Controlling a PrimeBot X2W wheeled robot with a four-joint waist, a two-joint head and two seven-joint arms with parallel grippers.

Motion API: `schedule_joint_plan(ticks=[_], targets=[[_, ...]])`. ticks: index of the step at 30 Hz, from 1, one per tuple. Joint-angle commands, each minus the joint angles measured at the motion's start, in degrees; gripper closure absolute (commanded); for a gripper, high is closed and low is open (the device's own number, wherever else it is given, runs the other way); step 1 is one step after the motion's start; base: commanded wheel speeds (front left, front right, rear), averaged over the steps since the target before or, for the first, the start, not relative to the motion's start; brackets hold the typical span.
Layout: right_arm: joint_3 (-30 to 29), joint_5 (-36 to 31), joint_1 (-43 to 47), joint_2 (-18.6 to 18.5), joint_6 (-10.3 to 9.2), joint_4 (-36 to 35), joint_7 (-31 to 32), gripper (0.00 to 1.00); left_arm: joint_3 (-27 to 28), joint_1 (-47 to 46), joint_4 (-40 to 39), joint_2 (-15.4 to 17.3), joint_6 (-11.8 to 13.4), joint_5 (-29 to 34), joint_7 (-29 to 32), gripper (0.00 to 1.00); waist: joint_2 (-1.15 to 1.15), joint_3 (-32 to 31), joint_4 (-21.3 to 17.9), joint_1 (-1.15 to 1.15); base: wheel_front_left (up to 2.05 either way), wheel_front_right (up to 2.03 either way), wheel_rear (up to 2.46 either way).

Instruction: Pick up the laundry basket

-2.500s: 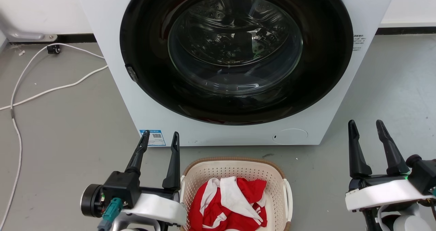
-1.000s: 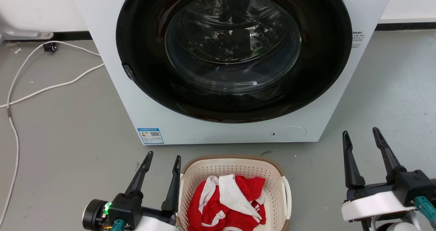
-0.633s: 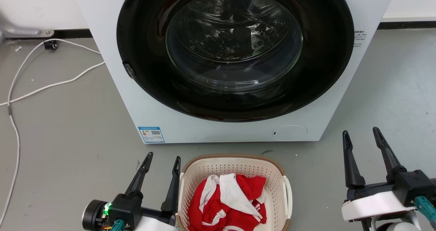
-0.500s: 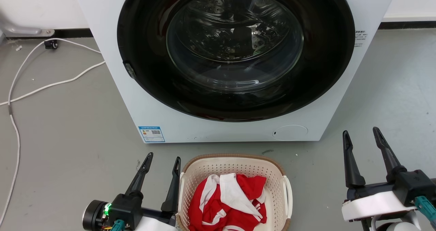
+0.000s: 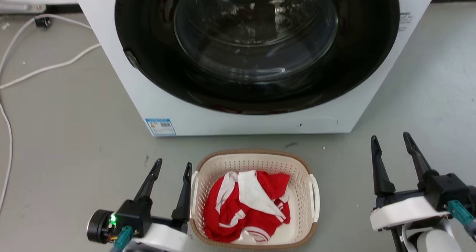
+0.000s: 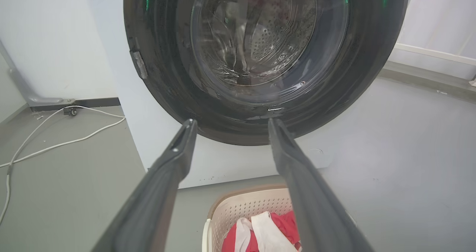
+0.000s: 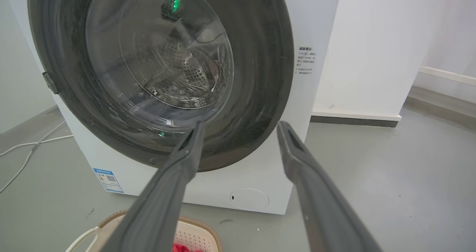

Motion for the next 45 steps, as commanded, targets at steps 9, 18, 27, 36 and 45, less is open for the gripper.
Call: schedule_joint_plan(ticks=[9,18,27,36,45], targets=[[0.1,-0.74,-11.59,-0.04,-0.02,10.1,-0.12,0.0,4.54,-12.72,9.55,1.42,-1.16,-0.74,-0.16,0.0,0.0,15.76,-0.31,0.0,0.0,0.0,0.0],[2.38,-1.35,-21.46,-0.1,-0.02,21.15,1.34,0.0,3.37,-23.97,21.31,4.73,-1.78,-0.1,-0.16,0.0,0.0,25.14,-0.71,0.0,0.0,0.0,0.0],[4.3,0.23,-30.34,-0.04,-0.02,33.78,3.86,0.0,-3.7,-33.9,35.46,7.86,-1.88,-3.41,-0.16,0.0,0.0,31.96,-0.76,0.0,0.0,0.0,0.0],[6.87,4.55,-36.68,-0.03,-0.02,46.48,4.84,0.0,-12.37,-41.83,47.42,9.13,-1.9,-9.15,-0.16,0.0,0.0,36.1,-0.77,0.0,0.0,0.0,0.0],[10.08,7.17,-42.4,-0.04,-0.02,54.98,6.85,0.0,-22.16,-48.03,55.99,10.19,-1.9,-16.3,1.23,0.0,0.0,38.56,-0.78,0.0,0.0,0.0,0.0]])
